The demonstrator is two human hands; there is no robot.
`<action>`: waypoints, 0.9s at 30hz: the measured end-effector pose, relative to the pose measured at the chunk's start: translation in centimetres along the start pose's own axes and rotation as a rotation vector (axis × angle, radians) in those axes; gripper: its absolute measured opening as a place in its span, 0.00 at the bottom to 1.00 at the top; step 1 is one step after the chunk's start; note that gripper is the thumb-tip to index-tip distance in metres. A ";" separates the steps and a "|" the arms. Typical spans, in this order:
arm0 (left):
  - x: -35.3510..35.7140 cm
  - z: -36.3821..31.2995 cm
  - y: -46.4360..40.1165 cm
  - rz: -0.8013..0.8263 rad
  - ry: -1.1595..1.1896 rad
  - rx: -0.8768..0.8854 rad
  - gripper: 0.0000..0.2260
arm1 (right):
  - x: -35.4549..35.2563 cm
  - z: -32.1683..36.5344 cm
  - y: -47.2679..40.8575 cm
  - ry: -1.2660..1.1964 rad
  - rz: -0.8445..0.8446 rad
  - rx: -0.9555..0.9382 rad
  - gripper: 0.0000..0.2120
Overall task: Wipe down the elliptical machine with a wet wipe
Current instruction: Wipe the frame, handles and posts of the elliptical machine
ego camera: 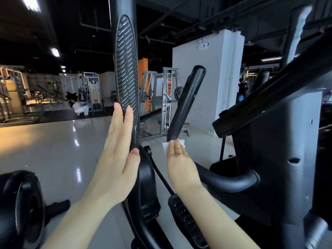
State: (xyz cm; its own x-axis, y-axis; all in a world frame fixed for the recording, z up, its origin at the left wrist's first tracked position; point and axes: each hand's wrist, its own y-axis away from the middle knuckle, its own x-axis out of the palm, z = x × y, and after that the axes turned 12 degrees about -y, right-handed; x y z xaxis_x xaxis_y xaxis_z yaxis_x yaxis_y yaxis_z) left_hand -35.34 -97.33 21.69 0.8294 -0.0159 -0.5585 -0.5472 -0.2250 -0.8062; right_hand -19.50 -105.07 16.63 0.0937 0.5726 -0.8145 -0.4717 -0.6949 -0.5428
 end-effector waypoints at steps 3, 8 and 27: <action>-0.2 0.2 0.4 0.017 0.006 -0.010 0.33 | -5.3 -0.1 -1.6 -0.227 -0.222 -0.037 0.29; -0.1 0.1 1.5 0.021 -0.036 -0.001 0.33 | -6.7 -2.5 -5.8 0.049 -0.437 -0.481 0.22; 8.3 -2.3 10.8 0.109 0.101 -0.051 0.27 | -10.1 -7.9 5.3 -0.228 0.486 -0.319 0.21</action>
State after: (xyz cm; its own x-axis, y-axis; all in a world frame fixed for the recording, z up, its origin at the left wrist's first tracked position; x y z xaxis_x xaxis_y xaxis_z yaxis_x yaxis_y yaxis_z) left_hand -34.09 -102.17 8.80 0.7741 -0.1399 -0.6174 -0.6300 -0.2655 -0.7298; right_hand -16.04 -118.03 20.38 -0.2721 0.2122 -0.9386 -0.1248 -0.9749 -0.1842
